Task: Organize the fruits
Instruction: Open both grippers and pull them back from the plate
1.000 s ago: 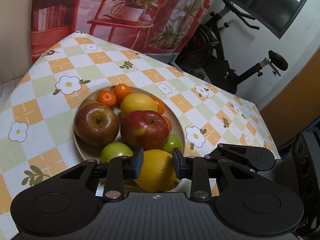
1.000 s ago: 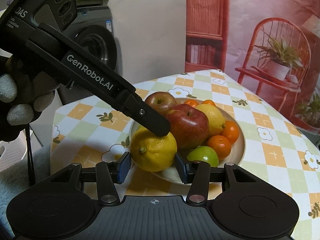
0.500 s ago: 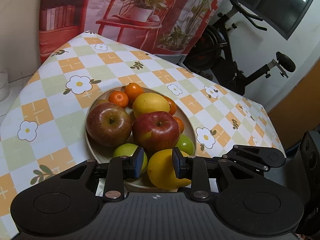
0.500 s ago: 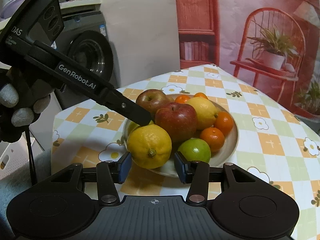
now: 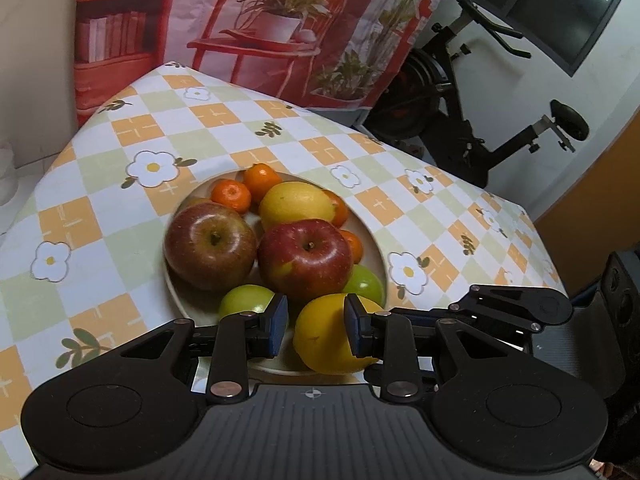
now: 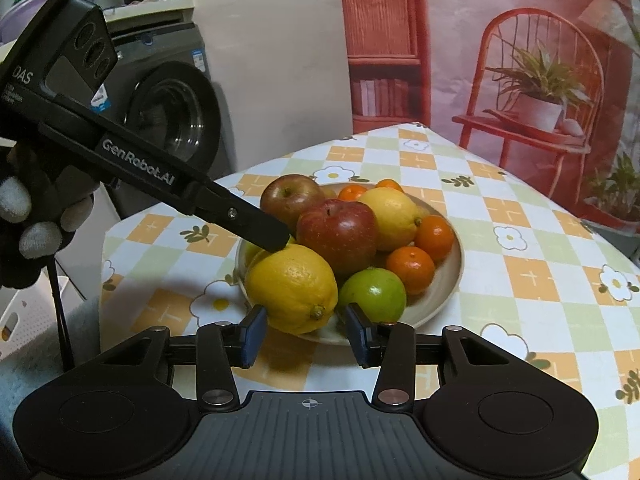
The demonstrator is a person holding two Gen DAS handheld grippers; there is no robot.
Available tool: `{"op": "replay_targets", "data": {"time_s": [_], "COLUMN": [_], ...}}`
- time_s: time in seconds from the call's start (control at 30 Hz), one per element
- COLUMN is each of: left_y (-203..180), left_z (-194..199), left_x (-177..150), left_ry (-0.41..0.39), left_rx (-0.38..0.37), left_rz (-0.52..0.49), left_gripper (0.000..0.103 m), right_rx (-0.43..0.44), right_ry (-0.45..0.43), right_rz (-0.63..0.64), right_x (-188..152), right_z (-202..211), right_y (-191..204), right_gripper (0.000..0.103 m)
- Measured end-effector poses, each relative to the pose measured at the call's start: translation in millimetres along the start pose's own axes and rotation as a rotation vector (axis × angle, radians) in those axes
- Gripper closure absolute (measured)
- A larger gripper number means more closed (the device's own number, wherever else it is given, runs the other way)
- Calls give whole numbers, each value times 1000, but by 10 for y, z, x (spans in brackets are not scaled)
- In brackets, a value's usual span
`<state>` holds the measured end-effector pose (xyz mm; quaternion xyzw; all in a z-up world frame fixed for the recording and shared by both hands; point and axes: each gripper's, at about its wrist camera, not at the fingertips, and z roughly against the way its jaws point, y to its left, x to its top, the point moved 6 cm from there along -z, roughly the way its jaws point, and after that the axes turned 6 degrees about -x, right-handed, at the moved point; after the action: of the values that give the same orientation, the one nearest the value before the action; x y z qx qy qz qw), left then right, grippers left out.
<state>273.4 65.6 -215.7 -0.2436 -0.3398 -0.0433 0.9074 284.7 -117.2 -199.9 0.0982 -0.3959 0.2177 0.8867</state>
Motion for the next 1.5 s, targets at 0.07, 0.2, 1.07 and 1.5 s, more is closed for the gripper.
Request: {"op": "replay_targets", "data": {"time_s": [0.07,0.2,1.07,1.5], "left_y": [38,51,-143,-642], "left_z": [7,23,579,1359], "left_x": [-3,-4,55,-6], "left_ry": [-2,-7,-172,-341], "left_rx": [7,19,157,246], "left_rz": [9,1,-44,-136], "left_gripper": [70,70,22,4], "right_rx": [3,9,-153,-324], "right_ry": [1,0,-121,-283], "right_rz": [10,6,-79,-392], "right_x": [25,33,102,79], "right_z": [-21,-43,576,1525], "right_y": [29,56,-79,-347], "right_gripper": [63,63,13,1]}}
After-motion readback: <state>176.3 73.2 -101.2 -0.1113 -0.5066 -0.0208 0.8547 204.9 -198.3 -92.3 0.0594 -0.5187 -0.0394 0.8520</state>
